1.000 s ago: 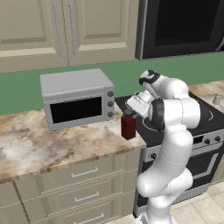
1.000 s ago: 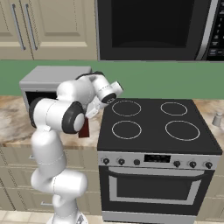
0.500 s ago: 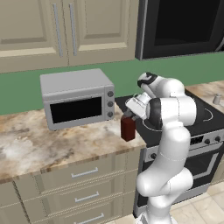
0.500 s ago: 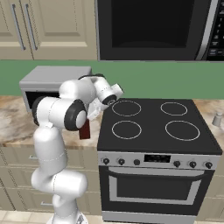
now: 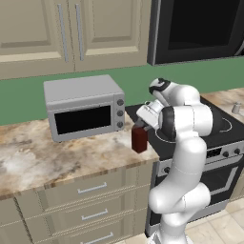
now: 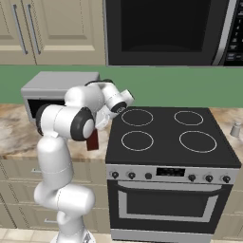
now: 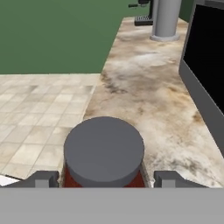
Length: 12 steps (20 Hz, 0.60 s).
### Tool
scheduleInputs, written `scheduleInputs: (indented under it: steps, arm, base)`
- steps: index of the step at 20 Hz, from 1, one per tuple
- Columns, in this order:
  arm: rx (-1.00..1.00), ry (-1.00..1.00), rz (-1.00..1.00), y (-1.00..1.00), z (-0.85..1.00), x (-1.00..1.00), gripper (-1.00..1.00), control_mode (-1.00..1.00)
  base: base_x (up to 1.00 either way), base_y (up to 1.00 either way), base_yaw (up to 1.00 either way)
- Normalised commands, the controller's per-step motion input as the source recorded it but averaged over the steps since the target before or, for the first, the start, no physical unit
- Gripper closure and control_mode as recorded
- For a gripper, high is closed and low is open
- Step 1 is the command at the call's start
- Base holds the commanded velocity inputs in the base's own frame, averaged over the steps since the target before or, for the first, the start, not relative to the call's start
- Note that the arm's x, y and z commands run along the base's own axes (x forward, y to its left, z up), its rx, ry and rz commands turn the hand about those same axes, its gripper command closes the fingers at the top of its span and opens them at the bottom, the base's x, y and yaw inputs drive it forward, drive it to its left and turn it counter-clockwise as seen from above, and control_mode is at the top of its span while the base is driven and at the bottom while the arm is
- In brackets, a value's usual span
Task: Collect the paprika, ketchup, and shaker from the cabinet and place them next to the stove.
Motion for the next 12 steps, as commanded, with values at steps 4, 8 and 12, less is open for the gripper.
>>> scheduleInputs:
  steps: [4,8,12]
  arm:
    - [0.0,-0.12,0.0,0.0,0.0,0.01,1.0,-1.0]
    - [0.0,-0.13,0.0,0.0,-0.01,0.05,1.0,-1.0]
    - [0.0,-0.05,0.0,0.0,-0.13,0.17,1.0,-1.0]
  base:
    - [0.0,0.0,0.0]
    - [0.0,0.0,0.0]
    - [0.0,0.0,0.0]
